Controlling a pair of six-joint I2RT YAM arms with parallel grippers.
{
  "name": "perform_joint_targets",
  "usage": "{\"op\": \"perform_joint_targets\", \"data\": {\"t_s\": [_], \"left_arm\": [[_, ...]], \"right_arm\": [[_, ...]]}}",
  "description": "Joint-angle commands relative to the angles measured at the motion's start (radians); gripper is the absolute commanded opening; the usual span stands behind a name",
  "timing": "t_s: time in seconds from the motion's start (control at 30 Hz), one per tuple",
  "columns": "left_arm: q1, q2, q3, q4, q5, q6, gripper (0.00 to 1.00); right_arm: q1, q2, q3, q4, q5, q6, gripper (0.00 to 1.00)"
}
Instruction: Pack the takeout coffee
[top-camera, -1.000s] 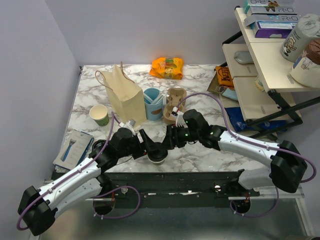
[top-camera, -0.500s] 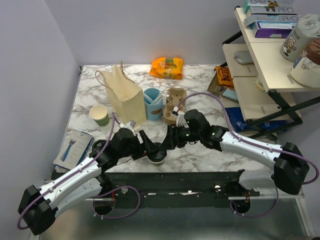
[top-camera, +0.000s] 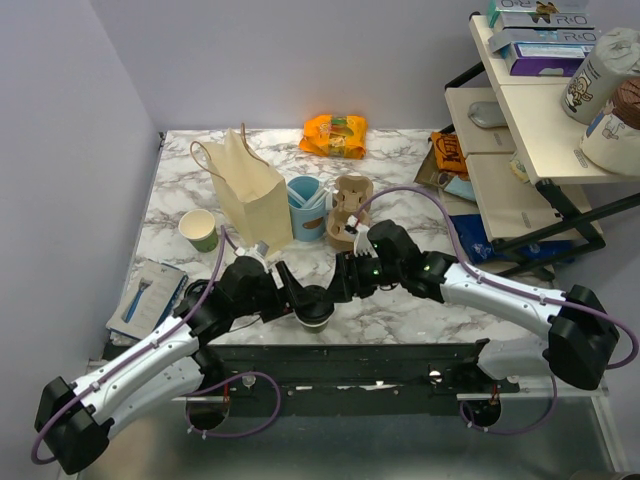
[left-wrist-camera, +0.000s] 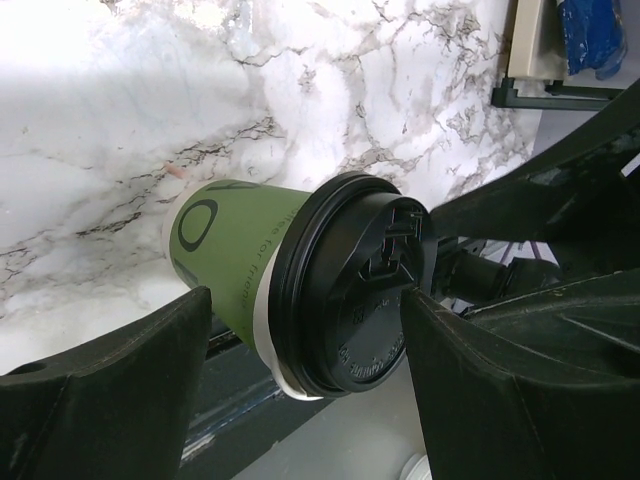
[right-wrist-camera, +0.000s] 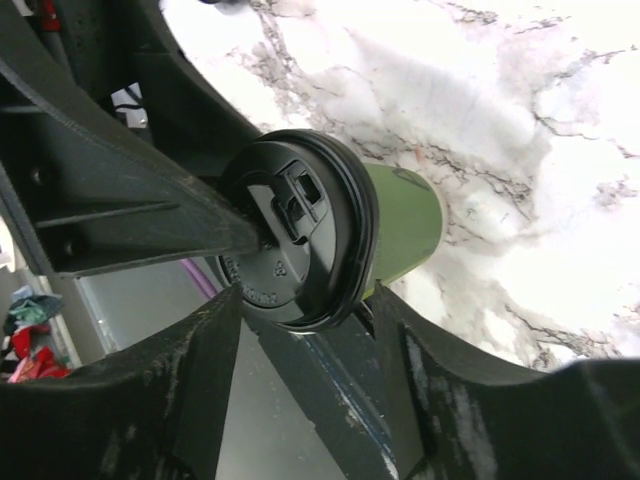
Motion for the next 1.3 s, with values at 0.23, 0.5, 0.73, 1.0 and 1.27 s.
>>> {"op": "perform_joint_targets", "data": {"t_s": [0.23,0.5,0.73,1.0,1.27], "left_arm": [[0.004,-0.086,0.005,-0.038,0.047,0.003,0.93],[0.004,-0.130,-0.096,0.061,0.127,-0.057,0.96],[0.004,-0.114,-0.151,0.155,0.142,-0.090,0.91],[0.004,-0.139,-0.157,0.161,0.110,-0.109,0.88],[0.004,-0.093,-0.145,0.158,0.088,-0.107,0.84]], "right_arm": [[0.006,0.099,0.128,-0.019,0.033,-0.092,0.70],[0.008,0.147,0.134,-0.018,0.007,-0.078,0.69],[0.014,0.124,0.091,-0.001,-0.045,-0.083,0.54],[0.028,0.077,0.057,-0.004,-0.050,-0.078,0.52],[0.043,0.043,0.033,-0.008,-0.033,-0.066,0.51]]}}
